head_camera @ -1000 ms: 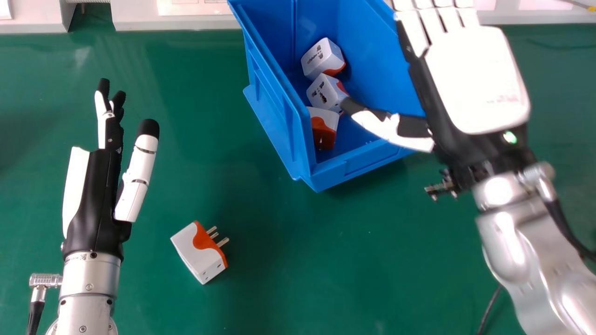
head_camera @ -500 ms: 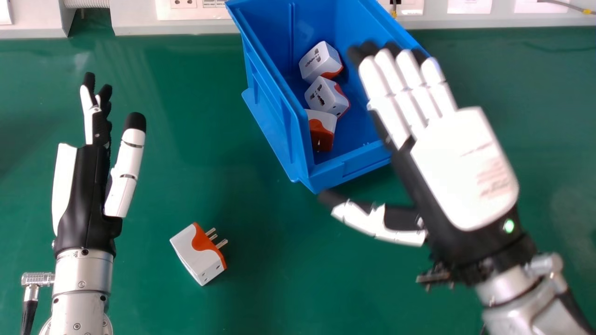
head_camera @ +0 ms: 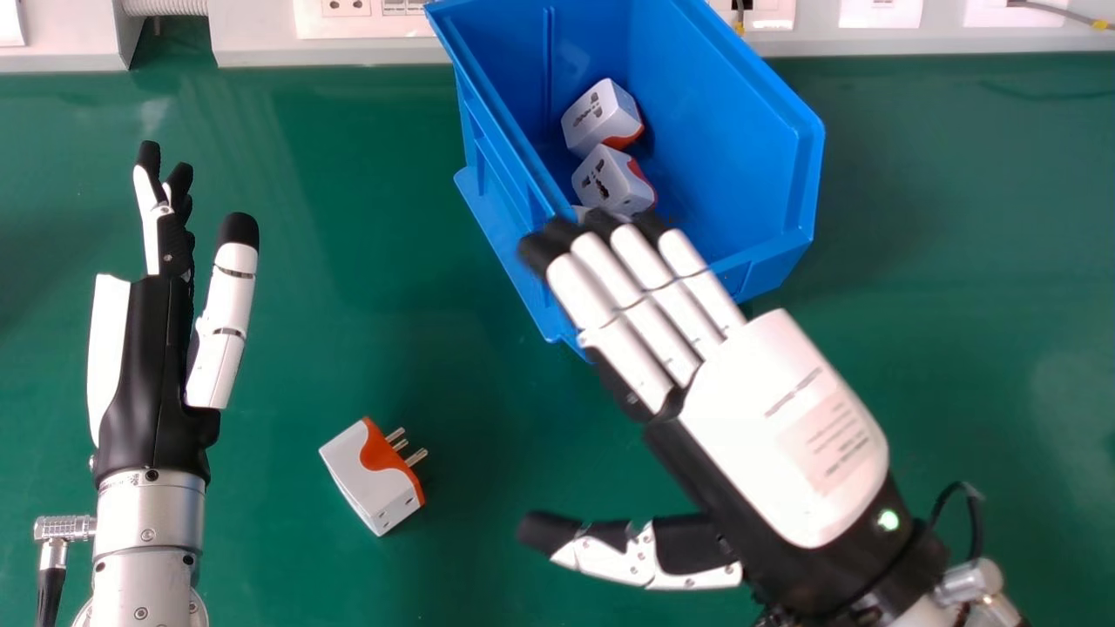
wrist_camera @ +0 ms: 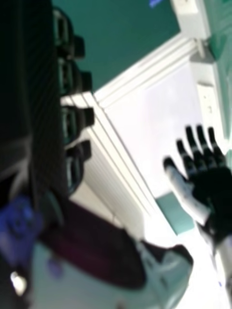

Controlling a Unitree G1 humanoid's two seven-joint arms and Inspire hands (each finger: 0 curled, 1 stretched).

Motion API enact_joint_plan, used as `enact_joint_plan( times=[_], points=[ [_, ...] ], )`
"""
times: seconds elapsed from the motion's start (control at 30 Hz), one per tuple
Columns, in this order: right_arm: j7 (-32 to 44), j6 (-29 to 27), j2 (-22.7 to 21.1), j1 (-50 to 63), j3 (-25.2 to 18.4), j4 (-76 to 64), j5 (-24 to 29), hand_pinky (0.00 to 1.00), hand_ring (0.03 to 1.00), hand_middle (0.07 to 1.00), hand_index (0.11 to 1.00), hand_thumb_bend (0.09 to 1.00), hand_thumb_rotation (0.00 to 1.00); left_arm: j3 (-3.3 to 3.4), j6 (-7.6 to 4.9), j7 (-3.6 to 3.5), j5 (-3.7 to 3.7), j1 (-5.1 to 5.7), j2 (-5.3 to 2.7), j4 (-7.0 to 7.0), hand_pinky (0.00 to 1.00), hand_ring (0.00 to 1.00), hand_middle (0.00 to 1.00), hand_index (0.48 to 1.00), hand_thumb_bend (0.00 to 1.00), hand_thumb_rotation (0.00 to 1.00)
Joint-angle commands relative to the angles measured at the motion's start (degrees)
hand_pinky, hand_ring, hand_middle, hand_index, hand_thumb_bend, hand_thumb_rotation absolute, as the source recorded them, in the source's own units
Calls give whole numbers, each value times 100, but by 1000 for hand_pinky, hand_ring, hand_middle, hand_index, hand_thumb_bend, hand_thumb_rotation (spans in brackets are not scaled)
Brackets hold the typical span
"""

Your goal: Pick all objects and put in blue box

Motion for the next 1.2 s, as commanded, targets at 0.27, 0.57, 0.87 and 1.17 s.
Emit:
enact_joint_plan(
  times=[0.27, 0.57, 0.87, 1.17],
  points=[
    [461, -191, 345, -681, 454, 392, -108, 1000, 1000, 1000, 1000, 367, 622, 2, -32, 22, -12, 41, 19, -205, 989, 1000, 1000, 1000, 402, 1000],
    [879, -79, 707, -1591, 832, 1315, -183, 1000, 1000, 1000, 1000, 372, 608, -26, 51, 3, -22, 95, -17, -355, 989, 1000, 1000, 1000, 401, 1000],
    [1051, 101, 1002, -2515, 1261, 2470, -401, 1000, 1000, 1000, 1000, 395, 576, -38, 97, 57, 11, 142, -76, -485, 989, 1000, 1000, 1000, 388, 1000],
    [1864, 326, 1178, -3325, 1607, 3195, -364, 1000, 1000, 1000, 1000, 416, 578, -29, 62, 84, -17, 126, -110, -488, 988, 1000, 1000, 1000, 388, 1000]
  ],
)
